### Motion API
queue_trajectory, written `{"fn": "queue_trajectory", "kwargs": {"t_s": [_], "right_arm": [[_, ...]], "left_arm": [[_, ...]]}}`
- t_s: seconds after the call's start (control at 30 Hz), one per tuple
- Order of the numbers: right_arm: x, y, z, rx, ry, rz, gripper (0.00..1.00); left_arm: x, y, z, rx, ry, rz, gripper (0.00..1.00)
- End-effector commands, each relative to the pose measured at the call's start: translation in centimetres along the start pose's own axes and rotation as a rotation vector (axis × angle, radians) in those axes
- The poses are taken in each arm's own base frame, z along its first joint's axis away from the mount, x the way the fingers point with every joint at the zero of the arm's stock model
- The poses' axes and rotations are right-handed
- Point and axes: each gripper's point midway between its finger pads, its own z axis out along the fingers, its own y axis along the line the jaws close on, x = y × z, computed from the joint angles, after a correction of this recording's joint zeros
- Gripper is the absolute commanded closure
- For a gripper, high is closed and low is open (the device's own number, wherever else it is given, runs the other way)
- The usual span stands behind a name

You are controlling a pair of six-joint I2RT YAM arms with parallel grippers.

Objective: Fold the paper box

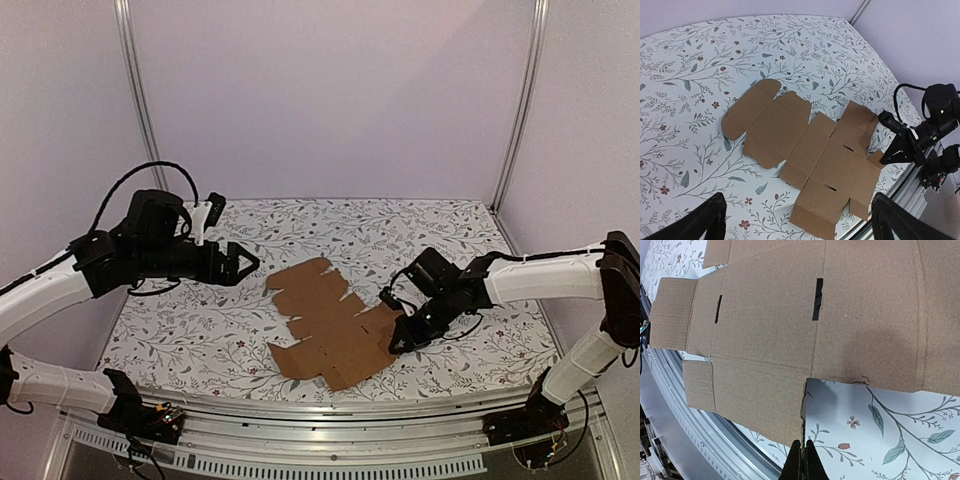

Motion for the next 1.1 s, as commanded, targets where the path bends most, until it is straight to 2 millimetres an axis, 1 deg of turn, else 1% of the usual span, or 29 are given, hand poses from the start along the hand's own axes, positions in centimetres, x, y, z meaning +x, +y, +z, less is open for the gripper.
{"fn": "queue_trajectory", "kwargs": {"t_s": [0.0, 0.13, 0.17, 0.27, 0.3, 0.5, 0.57, 0.6, 0.7, 0.8, 0.9, 1.0, 1.07], "right_arm": [[0.1, 1.5, -3.1, 0.006, 0.028, -0.123, 1.0], [-0.7, 2.0, -5.3, 0.054, 0.041, -0.196, 1.0], [-0.4, 2.0, -5.9, 0.077, 0.076, -0.221, 1.0], [-0.6, 2.5, -6.9, 0.121, 0.137, -0.301, 1.0], [-0.8, 2.7, -7.2, 0.135, 0.147, -0.355, 1.0], [-1.5, 4.4, -8.5, 0.115, 0.183, -0.582, 1.0], [-1.4, 5.4, -8.8, 0.069, 0.205, -0.683, 1.0], [-1.5, 5.5, -9.0, 0.069, 0.217, -0.721, 1.0], [-2.5, 5.1, -9.1, 0.102, 0.234, -0.821, 1.0], [-3.6, 4.3, -8.8, 0.153, 0.267, -0.909, 1.0], [-4.4, 3.2, -8.1, 0.206, 0.305, -1.008, 1.0], [-5.1, 2.7, -7.6, 0.22, 0.326, -1.08, 1.0], [-5.7, 2.7, -7.7, 0.232, 0.325, -1.123, 1.0]], "left_arm": [[-1.7, -1.7, -0.6, 0.042, -0.016, 0.056, 0.01], [-2.5, -2.2, -0.6, 0.044, -0.018, 0.076, 0.0], [-2.7, -2.3, -0.6, 0.046, -0.018, 0.079, 0.0], [-3.3, -2.6, -0.7, 0.051, -0.024, 0.092, 0.01], [-3.5, -2.7, -0.7, 0.05, -0.025, 0.095, 0.0], [-4.2, -2.9, -0.8, 0.048, -0.029, 0.112, 0.0], [-4.2, -3.0, -0.6, 0.049, -0.024, 0.115, 0.01], [-4.2, -3.1, -0.6, 0.051, -0.023, 0.117, 0.0], [-4.1, -3.0, -0.1, 0.047, -0.012, 0.13, 0.01], [-4.2, -3.1, 0.4, 0.048, -0.003, 0.157, 0.0], [-4.2, -4.0, 1.1, 0.087, 0.004, 0.197, 0.0], [-4.2, -4.8, 2.0, 0.137, -0.005, 0.267, 0.0], [-4.1, -5.2, 2.8, 0.161, -0.007, 0.306, 0.0]]}}
